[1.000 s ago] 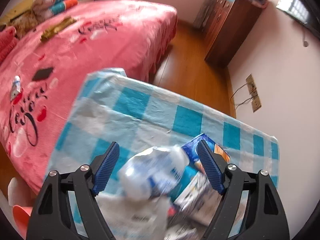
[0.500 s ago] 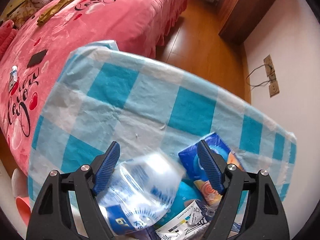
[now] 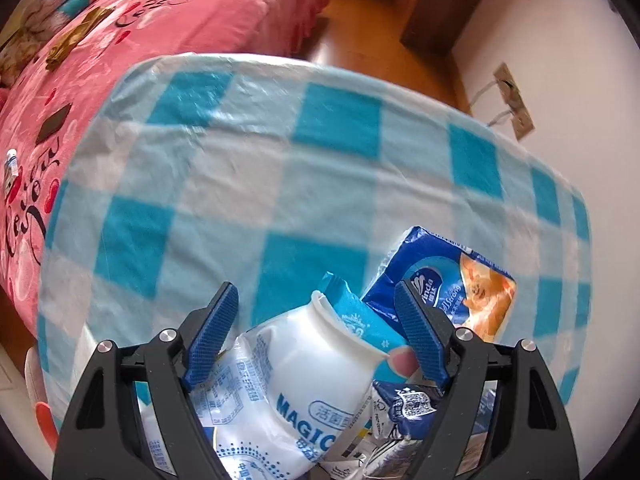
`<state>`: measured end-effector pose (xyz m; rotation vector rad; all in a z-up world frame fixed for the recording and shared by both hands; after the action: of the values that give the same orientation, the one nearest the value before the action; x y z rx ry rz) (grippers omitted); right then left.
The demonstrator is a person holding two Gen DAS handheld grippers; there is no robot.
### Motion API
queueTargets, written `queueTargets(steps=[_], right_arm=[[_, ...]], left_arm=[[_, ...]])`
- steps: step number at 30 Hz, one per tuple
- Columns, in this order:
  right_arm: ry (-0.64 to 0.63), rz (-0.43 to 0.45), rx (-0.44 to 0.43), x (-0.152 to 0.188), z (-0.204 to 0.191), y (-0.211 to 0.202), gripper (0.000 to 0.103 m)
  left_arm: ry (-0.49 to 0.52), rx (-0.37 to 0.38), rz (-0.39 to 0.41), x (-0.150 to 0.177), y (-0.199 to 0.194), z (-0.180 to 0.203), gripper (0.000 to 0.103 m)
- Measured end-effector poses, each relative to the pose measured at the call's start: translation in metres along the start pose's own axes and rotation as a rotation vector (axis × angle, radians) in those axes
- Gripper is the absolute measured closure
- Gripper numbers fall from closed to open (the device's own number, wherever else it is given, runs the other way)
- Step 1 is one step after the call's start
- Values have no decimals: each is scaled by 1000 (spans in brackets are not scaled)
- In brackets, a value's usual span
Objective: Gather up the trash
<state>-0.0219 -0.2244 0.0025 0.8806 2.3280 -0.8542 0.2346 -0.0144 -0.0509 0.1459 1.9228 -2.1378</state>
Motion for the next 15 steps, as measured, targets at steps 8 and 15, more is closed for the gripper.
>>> queueTargets(steps=[8,15], right_arm=[[31,33,22,-5,12,-15,5],[41,40,23,-3,17,-24,5]], left_arm=[[85,104,-31,67,-16,29,23],[175,187,57,90,-53,50,23]])
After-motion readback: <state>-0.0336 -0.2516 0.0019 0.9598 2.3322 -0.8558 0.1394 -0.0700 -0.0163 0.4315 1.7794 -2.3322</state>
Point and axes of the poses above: each gripper's, at about its wrist camera, not at the fingertips, and y roughly the way its jaws point, z to its right, x to its underside, the point moved 7 cm from there along y, roughly the way its jaws point, and after that the axes turned 5 degrees about -y, right-handed, at the moved point
